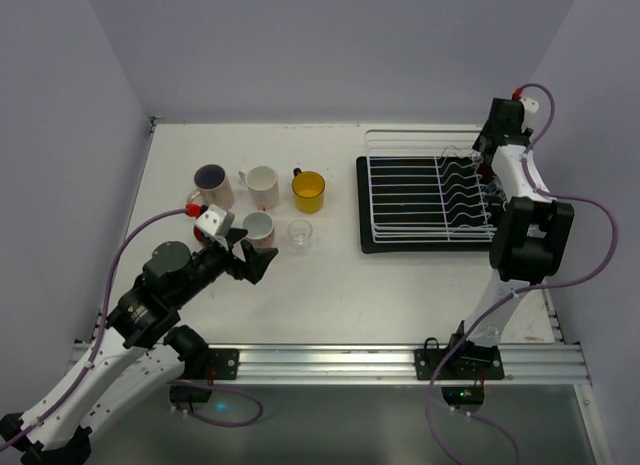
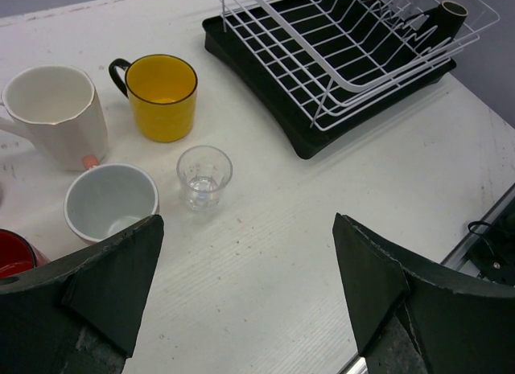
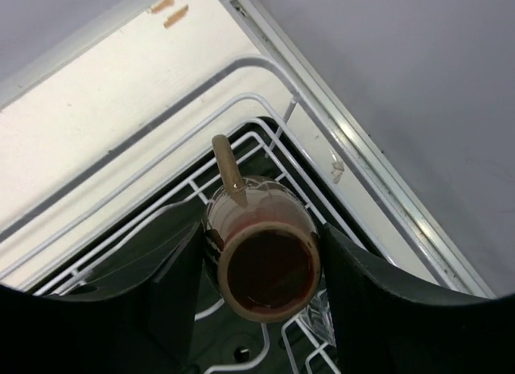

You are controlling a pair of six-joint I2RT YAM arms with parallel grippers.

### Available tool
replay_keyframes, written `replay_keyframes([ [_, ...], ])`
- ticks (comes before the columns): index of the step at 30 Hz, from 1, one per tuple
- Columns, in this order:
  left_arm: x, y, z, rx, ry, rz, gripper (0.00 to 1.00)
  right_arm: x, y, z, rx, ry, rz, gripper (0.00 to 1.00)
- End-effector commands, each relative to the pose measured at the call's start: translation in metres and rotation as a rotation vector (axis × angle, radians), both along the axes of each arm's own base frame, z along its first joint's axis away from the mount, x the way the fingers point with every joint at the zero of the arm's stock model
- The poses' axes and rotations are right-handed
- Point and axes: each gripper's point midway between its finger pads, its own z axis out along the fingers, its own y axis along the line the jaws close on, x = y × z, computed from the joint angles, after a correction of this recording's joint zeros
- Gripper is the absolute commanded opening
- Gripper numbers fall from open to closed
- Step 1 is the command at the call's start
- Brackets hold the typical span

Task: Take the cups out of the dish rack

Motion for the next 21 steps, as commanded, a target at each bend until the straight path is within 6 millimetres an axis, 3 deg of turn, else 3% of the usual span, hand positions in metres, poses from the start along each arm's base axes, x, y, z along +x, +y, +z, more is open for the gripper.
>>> replay_keyframes([
  [1, 0.005, -0.002, 0.007, -0.003, -0.033, -0.016, 0.90, 0.008, 0.008, 0.096, -0.015, -0.271, 0.048, 0.16],
  [3, 0.006, -0.003, 0.007, -0.006, -0.029, -0.020, 0.90, 0.003, 0.012, 0.110, -0.008, -0.307, 0.061, 0.16],
  [12, 0.010, -0.008, 0.011, -0.041, -0.018, -0.031, 0.90, -0.027, 0.032, 0.129, 0.077, -0.400, 0.085, 0.15],
  [17, 0.007, -0.027, 0.024, -0.117, 0.006, -0.109, 0.90, -0.057, 0.076, 0.145, 0.263, -0.540, 0.197, 0.14],
  [21, 0.005, -0.048, 0.049, -0.244, 0.011, -0.193, 0.89, -0.081, 0.117, 0.153, 0.402, -0.622, 0.321, 0.12],
])
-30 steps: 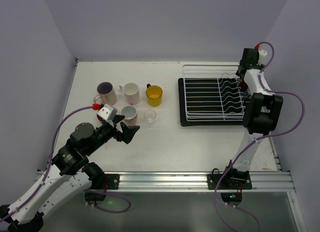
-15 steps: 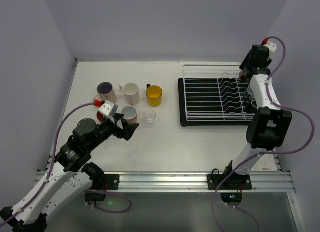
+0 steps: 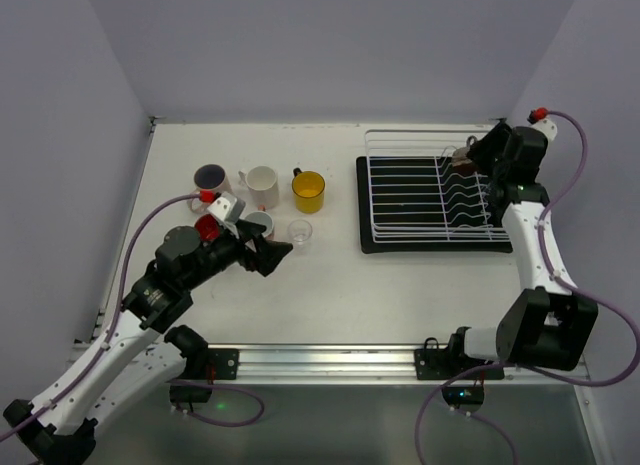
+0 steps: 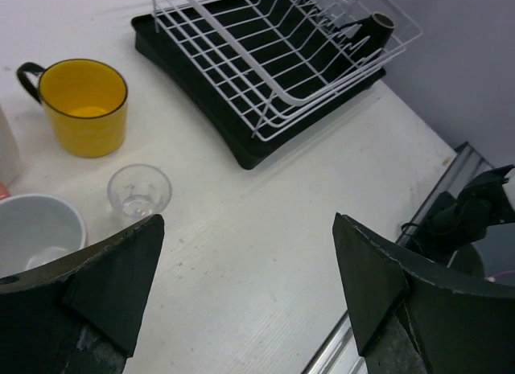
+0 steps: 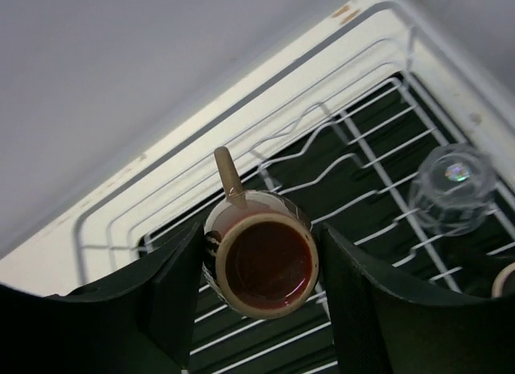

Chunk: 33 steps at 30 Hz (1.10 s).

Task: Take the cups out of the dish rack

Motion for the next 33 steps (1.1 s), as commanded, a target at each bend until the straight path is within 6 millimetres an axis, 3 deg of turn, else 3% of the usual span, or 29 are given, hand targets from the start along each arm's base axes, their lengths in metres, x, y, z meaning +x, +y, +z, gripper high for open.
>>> replay_keyframes([
  [1, -0.002, -0.027, 0.045, -0.179, -0.029, -0.110, 0.89, -0.006, 0.049, 0.051, 0.167, -0.244, 0.164, 0.12],
  [3, -0.004, -0.043, 0.062, -0.258, -0.028, -0.181, 0.88, -0.021, 0.070, 0.061, 0.218, -0.284, 0.252, 0.11],
  [4, 0.001, -0.051, 0.056, -0.267, 0.008, -0.199, 0.88, -0.026, 0.077, 0.055, 0.266, -0.296, 0.272, 0.11],
  [5, 0.000, -0.059, 0.056, -0.284, 0.030, -0.238, 0.86, -0.036, 0.084, 0.063, 0.287, -0.331, 0.302, 0.11],
  [8, 0.005, -0.079, 0.061, -0.372, 0.083, -0.304, 0.83, -0.056, 0.118, 0.058, 0.416, -0.351, 0.451, 0.10],
  [9, 0.004, -0.087, 0.071, -0.419, 0.079, -0.333, 0.82, -0.068, 0.128, 0.067, 0.436, -0.382, 0.499, 0.10],
  [11, 0.011, -0.102, 0.064, -0.428, 0.118, -0.351, 0.78, -0.086, 0.152, 0.063, 0.503, -0.396, 0.591, 0.11],
  [12, 0.008, -0.111, 0.069, -0.444, 0.116, -0.374, 0.77, -0.097, 0.161, 0.076, 0.504, -0.448, 0.636, 0.11],
  [13, 0.013, -0.119, 0.065, -0.443, 0.131, -0.378, 0.75, -0.107, 0.176, 0.068, 0.541, -0.427, 0.683, 0.11],
  [15, 0.012, -0.130, 0.070, -0.470, 0.134, -0.403, 0.73, -0.124, 0.192, 0.070, 0.557, -0.451, 0.747, 0.11],
  [16, 0.016, -0.137, 0.063, -0.467, 0.158, -0.405, 0.71, -0.135, 0.209, 0.072, 0.582, -0.443, 0.805, 0.11],
  [21, 0.020, -0.149, 0.062, -0.509, 0.186, -0.425, 0.66, -0.163, 0.237, 0.073, 0.635, -0.450, 0.936, 0.11],
  [33, 0.006, -0.162, 0.063, -0.546, 0.187, -0.484, 0.50, -0.185, 0.286, 0.051, 0.722, -0.369, 1.105, 0.13],
])
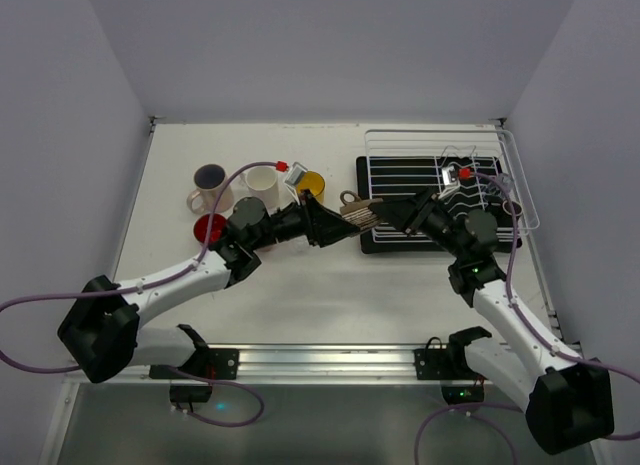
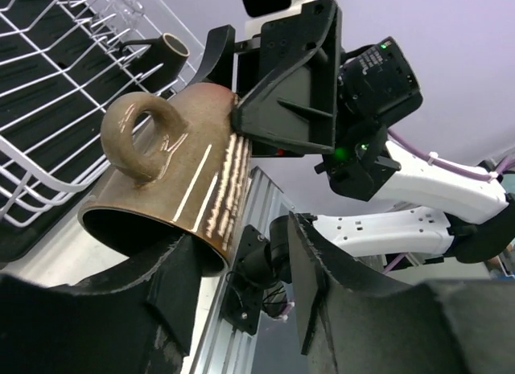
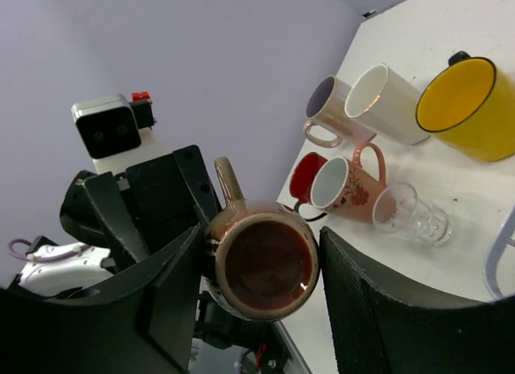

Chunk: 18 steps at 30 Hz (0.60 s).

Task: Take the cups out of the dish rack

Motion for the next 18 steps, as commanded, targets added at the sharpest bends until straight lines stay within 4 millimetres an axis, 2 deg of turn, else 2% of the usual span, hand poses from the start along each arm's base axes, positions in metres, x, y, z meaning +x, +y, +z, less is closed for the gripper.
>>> replay_keyframes([
  [1, -0.004, -0.003, 0.035, -0.096, -0.082, -0.019, 0.47, -0.016, 0.020, 0.022, 0.047, -0.089, 0.091, 0.13],
  [3, -0.003, -0.002, 0.035, -0.098, -0.089, -0.009, 0.40, -0.016, 0.026, 0.017, 0.044, -0.076, 0.101, 0.14],
  [4, -0.003, -0.002, 0.035, -0.098, -0.091, -0.006, 0.26, -0.018, 0.030, 0.016, 0.045, -0.072, 0.112, 0.14],
  [7, 0.001, 0.003, 0.031, -0.061, -0.101, 0.037, 0.01, -0.020, 0.040, 0.009, 0.049, -0.058, 0.139, 0.15],
  [8, 0.007, 0.005, 0.024, -0.033, -0.082, 0.072, 0.00, -0.020, 0.042, 0.007, 0.048, -0.056, 0.142, 0.20],
  [9, 0.006, 0.010, 0.027, -0.024, -0.111, 0.090, 0.00, -0.022, 0.045, 0.005, 0.043, -0.055, 0.155, 0.28],
  [10, 0.007, 0.012, 0.024, -0.002, -0.118, 0.103, 0.00, -0.021, 0.047, 0.001, 0.034, -0.048, 0.160, 0.43],
  [11, 0.010, 0.017, 0.010, 0.059, -0.089, 0.135, 0.00, -0.019, 0.047, -0.002, 0.034, -0.042, 0.150, 0.57],
  [12, 0.009, 0.024, 0.010, 0.093, -0.128, 0.159, 0.00, -0.019, 0.046, -0.008, 0.024, -0.021, 0.140, 0.80],
  [13, 0.010, 0.030, 0.002, 0.138, -0.123, 0.178, 0.00, -0.018, 0.044, -0.009, 0.005, -0.037, 0.126, 0.89],
  [14, 0.014, 0.038, -0.005, 0.185, -0.117, 0.227, 0.00, -0.017, 0.042, -0.010, -0.017, -0.039, 0.113, 0.96],
  [15, 0.008, 0.053, -0.025, 0.295, -0.090, 0.243, 0.00, -0.013, 0.040, -0.017, -0.055, -0.007, 0.088, 0.99],
  [17, 0.007, 0.076, -0.045, 0.421, -0.058, 0.305, 0.00, -0.011, 0.034, -0.014, -0.114, -0.052, 0.049, 0.99],
  [18, -0.006, 0.096, -0.063, 0.527, -0.015, 0.311, 0.00, -0.009, 0.030, -0.017, -0.142, -0.038, 0.026, 0.99],
])
